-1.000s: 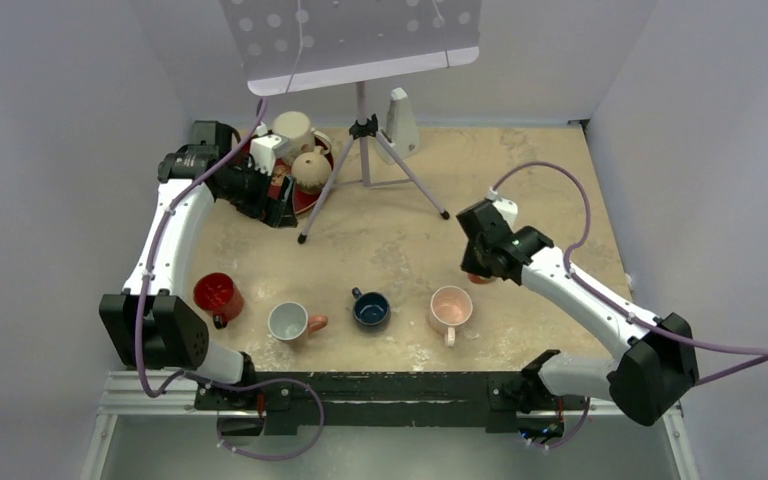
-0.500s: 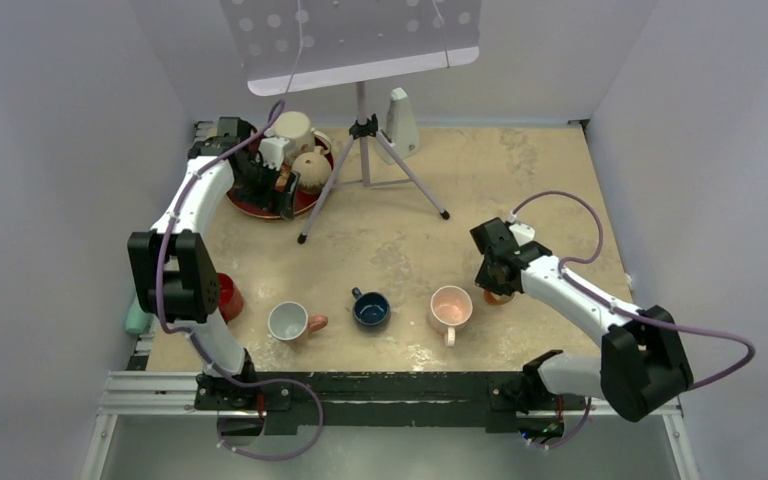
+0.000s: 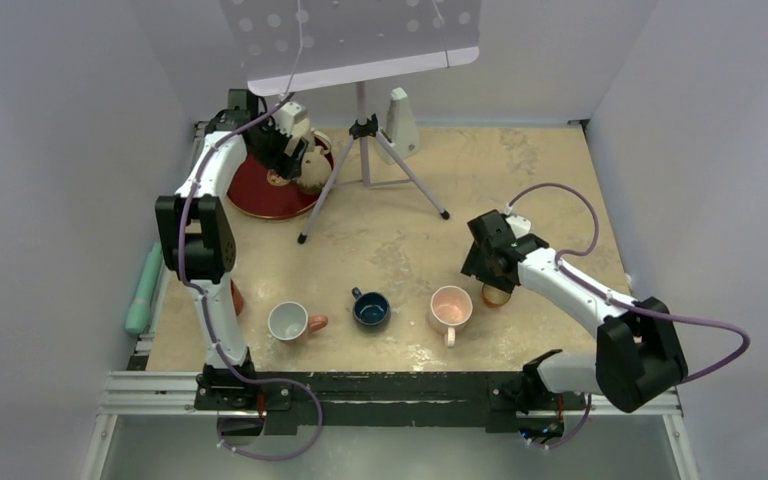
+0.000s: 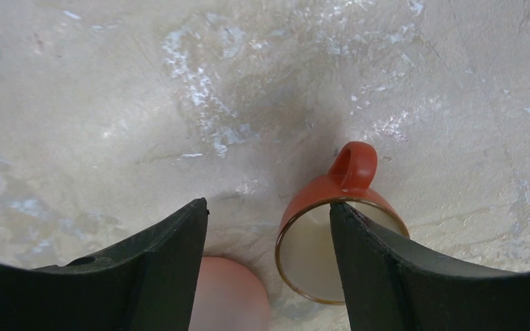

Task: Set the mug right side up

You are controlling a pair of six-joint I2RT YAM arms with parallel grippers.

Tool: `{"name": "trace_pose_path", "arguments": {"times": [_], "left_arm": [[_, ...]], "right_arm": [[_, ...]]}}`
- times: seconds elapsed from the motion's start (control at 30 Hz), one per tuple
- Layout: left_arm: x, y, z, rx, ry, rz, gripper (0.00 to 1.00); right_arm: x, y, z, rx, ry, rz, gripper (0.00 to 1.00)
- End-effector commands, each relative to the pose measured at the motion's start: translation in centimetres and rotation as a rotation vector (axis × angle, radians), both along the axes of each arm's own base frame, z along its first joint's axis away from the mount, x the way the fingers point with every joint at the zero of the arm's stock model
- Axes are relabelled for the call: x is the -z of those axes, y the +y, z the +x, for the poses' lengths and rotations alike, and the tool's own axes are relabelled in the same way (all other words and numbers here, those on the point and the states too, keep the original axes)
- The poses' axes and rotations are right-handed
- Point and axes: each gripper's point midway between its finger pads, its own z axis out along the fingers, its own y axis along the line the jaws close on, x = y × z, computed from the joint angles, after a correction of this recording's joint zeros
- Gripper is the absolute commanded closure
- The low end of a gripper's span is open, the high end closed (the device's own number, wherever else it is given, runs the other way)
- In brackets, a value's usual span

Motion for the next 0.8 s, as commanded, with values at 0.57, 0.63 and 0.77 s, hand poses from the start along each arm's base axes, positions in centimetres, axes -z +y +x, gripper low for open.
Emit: {"name": "trace_pose_path", "arguments": {"times": [0.57, 0.63, 0.77], "left_arm": [[1.8, -0.2, 4.7, 0.018, -0.071, 0.214, 0.03], [2.7, 1.4, 3.7, 0.030, -0.043, 0.281, 0.04], [3.9, 4.4, 1.5, 0.042, 0.011, 0.325, 0.06]], "right_arm": [[-5.0, 1.2, 1.7, -0.079, -0.124, 0.062, 0.32], [-5.4, 1.3, 1.9, -0.084, -0.136, 0.066, 0.32], [-6.0, 1.4, 2.3, -0.097, -0.152, 0.066, 0.32]]}}
